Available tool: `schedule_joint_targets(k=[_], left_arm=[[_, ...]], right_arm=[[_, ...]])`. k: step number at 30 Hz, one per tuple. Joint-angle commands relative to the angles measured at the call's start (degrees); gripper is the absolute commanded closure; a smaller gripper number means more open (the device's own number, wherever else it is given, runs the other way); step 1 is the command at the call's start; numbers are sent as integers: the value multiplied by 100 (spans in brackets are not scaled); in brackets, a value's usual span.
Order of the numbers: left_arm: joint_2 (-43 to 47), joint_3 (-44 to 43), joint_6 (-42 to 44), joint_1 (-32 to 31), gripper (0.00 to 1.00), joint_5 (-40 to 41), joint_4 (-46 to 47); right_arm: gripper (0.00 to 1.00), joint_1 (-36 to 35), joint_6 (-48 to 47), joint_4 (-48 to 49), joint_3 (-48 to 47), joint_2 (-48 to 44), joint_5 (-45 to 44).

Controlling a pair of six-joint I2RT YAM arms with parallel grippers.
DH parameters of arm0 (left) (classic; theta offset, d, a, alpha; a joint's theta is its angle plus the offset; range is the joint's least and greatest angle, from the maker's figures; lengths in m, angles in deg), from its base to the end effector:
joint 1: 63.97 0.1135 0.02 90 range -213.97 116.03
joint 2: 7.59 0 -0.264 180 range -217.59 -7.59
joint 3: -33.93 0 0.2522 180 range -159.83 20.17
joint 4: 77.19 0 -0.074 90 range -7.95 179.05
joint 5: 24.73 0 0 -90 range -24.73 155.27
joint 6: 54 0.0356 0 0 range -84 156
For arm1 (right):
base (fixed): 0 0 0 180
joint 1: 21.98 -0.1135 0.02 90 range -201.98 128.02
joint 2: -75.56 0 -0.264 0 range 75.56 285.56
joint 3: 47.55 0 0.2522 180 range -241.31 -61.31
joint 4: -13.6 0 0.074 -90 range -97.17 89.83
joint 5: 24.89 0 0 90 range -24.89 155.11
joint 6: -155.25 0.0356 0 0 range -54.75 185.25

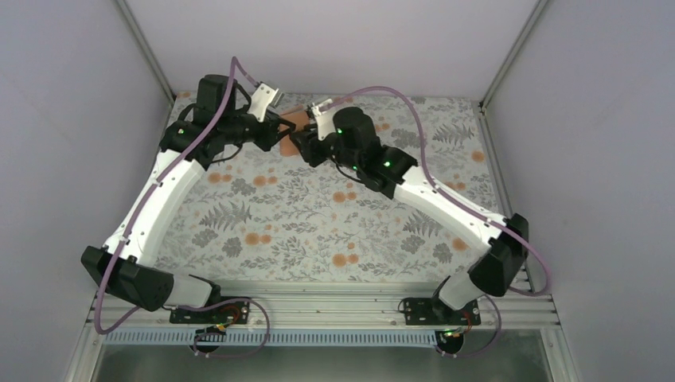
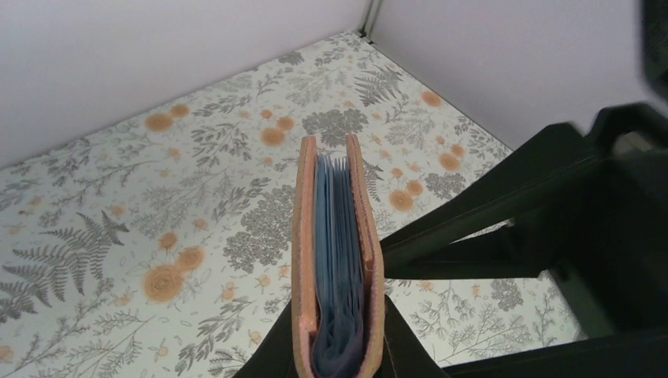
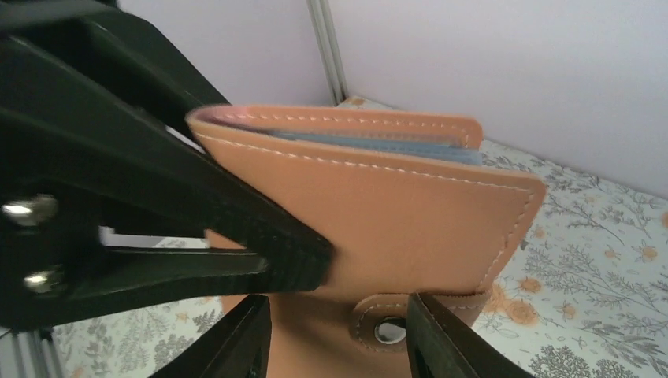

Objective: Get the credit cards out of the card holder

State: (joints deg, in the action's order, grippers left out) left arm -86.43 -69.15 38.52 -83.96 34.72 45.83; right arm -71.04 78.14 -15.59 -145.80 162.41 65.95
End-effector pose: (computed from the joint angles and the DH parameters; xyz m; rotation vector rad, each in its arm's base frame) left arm 0.2634 -0.1151 0.4194 0.7240 2.0181 -0.7482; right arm 0.2336 0.2701 0.3935 -0.6159 1.8523 0.7450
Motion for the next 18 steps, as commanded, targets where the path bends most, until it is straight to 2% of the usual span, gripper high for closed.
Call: schedule_joint_targets(k=[1,6,11,16,18], left_arm=[[58,-72,-200,6,98,-118,172],[81,-75,-172,7,98,-402,159],[67,-51,-155,6,98,-601,173],[64,-112,-129,6,98,-643,141],[72,-92,-134,12,98,-699,142]], right_arm=[[56,-92,134,-170,-441,366,-381],[63,-93,203,-321,-512,520,-1003],[74,-95,155,-383,-540,617,-1182],[73,-90,176,-585,-597,777,-1527],[77,-86,159,-611,-604,791,-1647]])
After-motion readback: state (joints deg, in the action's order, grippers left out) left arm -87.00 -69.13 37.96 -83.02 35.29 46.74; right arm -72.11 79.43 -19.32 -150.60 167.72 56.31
